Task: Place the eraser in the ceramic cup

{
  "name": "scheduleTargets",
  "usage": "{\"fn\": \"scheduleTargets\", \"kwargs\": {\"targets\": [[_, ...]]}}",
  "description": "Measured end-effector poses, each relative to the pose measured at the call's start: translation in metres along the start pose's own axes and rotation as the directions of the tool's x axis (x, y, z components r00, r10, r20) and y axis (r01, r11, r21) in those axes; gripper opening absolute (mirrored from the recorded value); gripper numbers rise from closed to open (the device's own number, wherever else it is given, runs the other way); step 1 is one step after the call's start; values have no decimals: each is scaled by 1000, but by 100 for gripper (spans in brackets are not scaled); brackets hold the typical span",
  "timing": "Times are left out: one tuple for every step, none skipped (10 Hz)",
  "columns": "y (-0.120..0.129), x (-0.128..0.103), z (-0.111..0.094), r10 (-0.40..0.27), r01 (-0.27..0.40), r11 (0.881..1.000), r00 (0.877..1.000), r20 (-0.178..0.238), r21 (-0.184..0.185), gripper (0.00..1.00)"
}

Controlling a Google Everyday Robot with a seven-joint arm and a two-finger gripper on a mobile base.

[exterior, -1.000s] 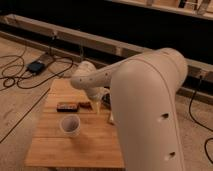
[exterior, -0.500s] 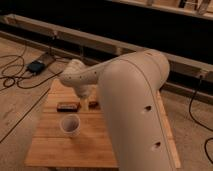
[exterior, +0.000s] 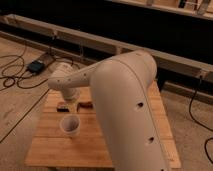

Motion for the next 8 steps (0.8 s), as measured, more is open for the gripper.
{"fn": "scheduleTargets", "kwargs": {"targets": [[6,-9,4,-24,24,1000,1000,10,-9,80],[10,-16,9,-42,43,999,999,18,-14,80],[15,-27,17,-66,66,998,997,32,-23,80],[17,-33,22,-78,79,996,996,42,-29,80],[17,-41,27,-91,92,995,994,55,-34,80],[15,-49,33,-104,106,994,992,66,-36,80],[12,-58,37,-116,119,992,990,77,-36,80],[7,-66,42,-129,132,991,988,86,-33,80]]}}
